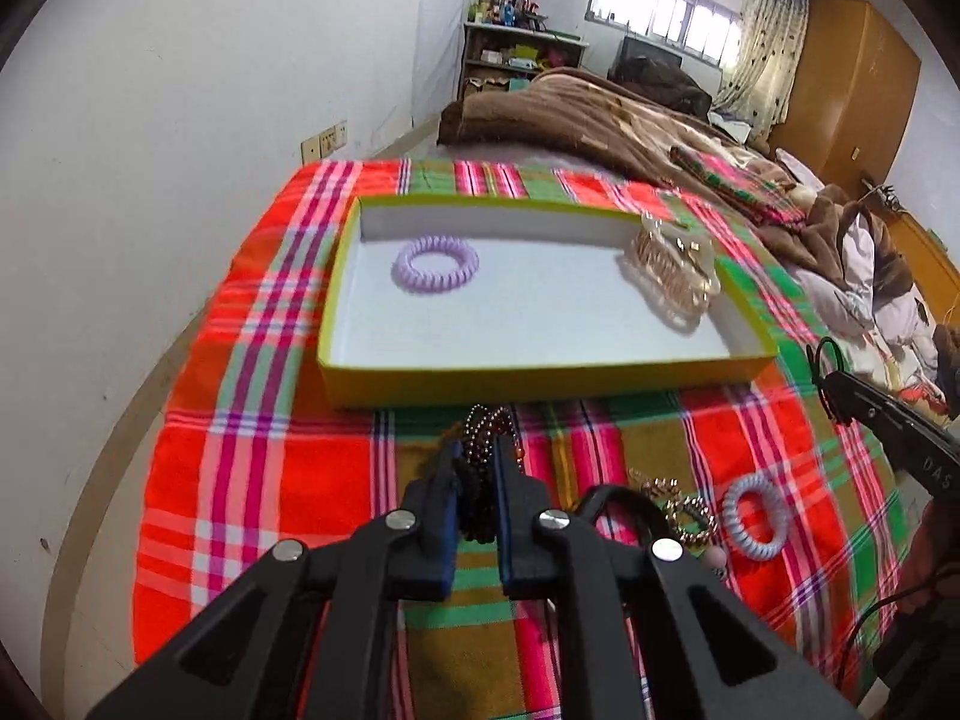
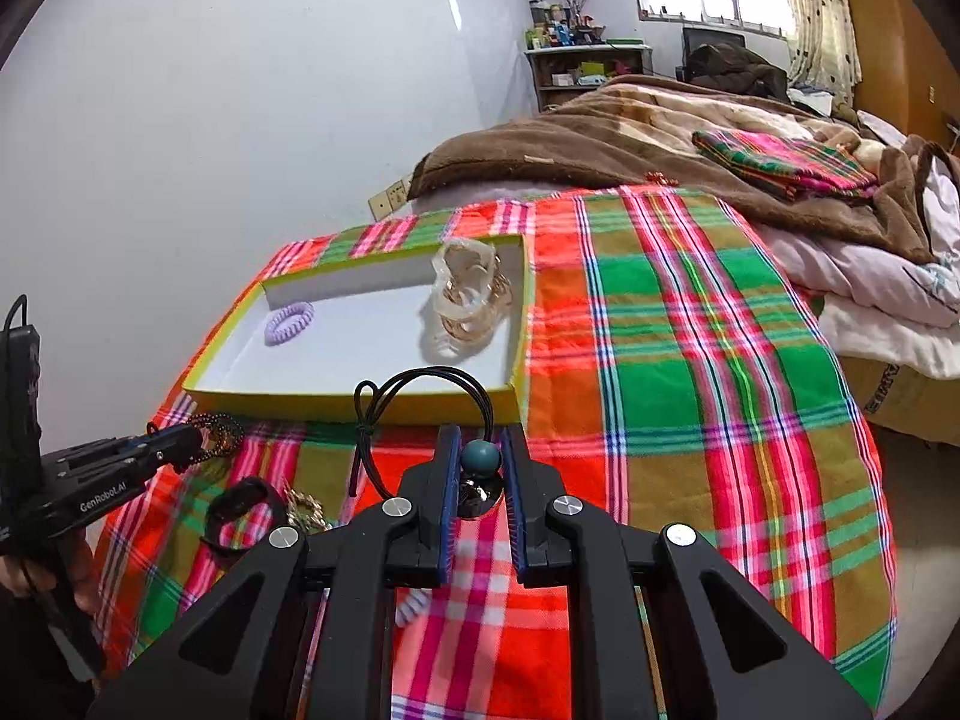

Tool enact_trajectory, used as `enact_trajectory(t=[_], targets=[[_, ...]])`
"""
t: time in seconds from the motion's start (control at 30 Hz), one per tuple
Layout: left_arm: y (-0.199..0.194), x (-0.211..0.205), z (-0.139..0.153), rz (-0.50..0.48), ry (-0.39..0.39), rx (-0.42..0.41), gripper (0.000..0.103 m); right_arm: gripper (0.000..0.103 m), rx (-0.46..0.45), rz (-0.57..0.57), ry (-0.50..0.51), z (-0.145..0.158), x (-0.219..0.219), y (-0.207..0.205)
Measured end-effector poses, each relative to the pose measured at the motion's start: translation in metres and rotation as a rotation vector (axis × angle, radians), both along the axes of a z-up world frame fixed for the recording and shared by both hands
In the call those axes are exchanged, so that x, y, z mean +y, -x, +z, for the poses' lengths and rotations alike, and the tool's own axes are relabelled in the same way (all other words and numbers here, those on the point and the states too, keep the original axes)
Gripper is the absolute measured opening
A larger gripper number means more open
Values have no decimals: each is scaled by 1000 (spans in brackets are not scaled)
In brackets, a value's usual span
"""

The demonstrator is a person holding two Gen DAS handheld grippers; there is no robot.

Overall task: Organize jewelry
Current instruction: 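Lift the beaded bracelet with left tool while right tool lifts the black hair tie, then carry the bracelet with left tool while right tool carries the hair tie over the yellow box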

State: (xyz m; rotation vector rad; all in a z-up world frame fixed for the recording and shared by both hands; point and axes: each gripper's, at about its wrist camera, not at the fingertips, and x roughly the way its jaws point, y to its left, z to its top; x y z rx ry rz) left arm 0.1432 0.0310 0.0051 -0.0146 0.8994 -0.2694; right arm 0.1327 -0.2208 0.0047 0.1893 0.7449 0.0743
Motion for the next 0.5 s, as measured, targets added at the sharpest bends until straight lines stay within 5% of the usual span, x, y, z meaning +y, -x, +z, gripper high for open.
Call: enact_trajectory(t=[0.5], targets=[[-28,5,37,1,30,-72,8,14,-28,69,29,27,25,-43]])
